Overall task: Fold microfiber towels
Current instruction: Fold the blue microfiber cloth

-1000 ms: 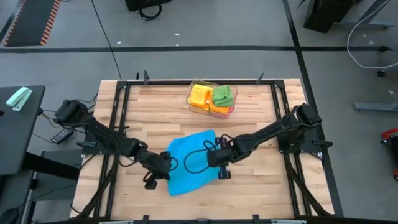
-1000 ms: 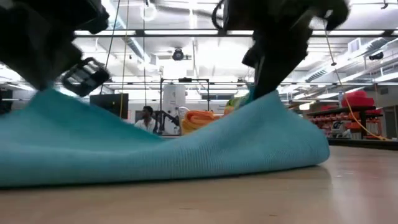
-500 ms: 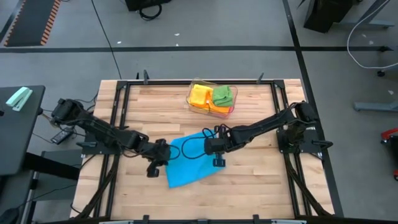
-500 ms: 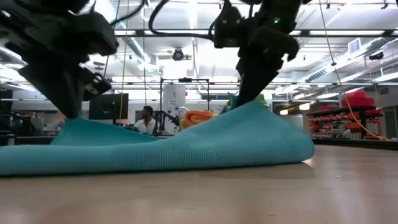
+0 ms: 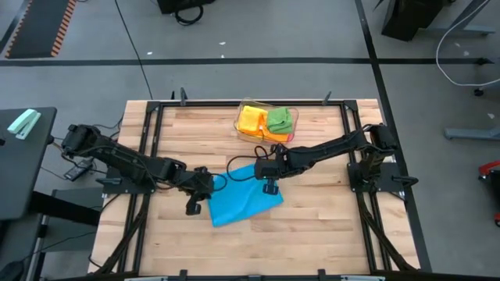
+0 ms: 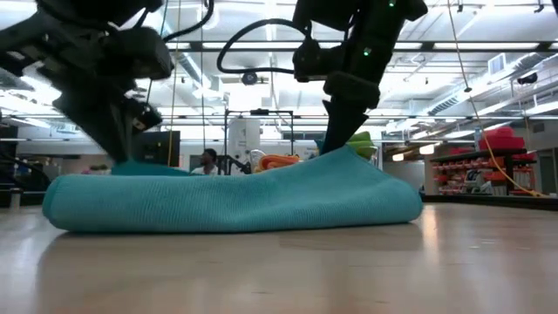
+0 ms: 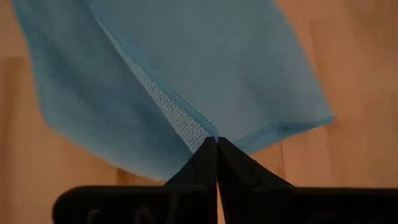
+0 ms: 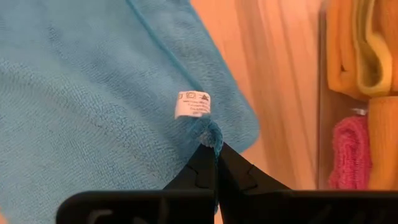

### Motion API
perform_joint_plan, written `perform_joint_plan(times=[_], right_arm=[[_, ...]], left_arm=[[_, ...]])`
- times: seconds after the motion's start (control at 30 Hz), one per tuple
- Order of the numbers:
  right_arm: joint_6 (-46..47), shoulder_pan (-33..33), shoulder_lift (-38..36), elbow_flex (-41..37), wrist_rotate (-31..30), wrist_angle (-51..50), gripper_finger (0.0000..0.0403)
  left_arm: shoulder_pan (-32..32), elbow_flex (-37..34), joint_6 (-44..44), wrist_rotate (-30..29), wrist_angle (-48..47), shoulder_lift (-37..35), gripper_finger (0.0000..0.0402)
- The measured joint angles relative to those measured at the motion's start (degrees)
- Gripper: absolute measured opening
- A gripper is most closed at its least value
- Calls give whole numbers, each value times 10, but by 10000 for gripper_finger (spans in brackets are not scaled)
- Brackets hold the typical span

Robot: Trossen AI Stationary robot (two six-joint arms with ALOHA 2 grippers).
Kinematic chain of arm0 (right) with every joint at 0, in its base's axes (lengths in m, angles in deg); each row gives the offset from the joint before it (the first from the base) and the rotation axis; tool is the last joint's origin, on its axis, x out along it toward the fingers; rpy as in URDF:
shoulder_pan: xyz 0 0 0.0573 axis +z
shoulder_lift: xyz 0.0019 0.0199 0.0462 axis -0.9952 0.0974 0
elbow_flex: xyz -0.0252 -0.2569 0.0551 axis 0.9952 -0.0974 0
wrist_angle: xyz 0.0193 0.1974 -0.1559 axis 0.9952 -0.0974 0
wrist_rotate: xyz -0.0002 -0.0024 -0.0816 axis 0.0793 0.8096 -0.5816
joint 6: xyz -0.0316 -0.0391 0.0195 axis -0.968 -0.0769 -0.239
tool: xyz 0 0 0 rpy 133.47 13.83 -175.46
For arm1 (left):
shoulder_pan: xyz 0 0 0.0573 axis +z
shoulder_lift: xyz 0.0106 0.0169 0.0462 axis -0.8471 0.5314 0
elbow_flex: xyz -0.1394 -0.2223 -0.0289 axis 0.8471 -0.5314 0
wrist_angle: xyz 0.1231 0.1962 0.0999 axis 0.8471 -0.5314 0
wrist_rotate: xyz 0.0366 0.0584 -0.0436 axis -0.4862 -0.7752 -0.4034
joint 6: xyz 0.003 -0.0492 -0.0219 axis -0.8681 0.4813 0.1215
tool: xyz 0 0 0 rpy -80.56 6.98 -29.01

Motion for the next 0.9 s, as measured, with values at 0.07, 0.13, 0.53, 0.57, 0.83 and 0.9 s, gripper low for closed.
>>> perform_joint_plan(times=[0.07,0.13,0.53,0.57,0.83,0.9], right_arm=[[-9,-4,0,0,0,0,4],[-30,-8,0,0,-1,3,4],[-173,-45,0,0,7,50,4],[-174,-49,0,0,9,50,4],[-174,-68,0,0,56,46,4],[-175,-68,0,0,59,46,4]], left_arm=[[8,0,-8,0,-7,-20,6],[20,0,-11,-1,-21,-36,9],[75,0,-38,-31,-49,-32,7],[77,0,-38,-31,-55,-31,7],[77,0,-26,-31,-87,-27,16],[77,0,-26,-31,-87,-27,11]])
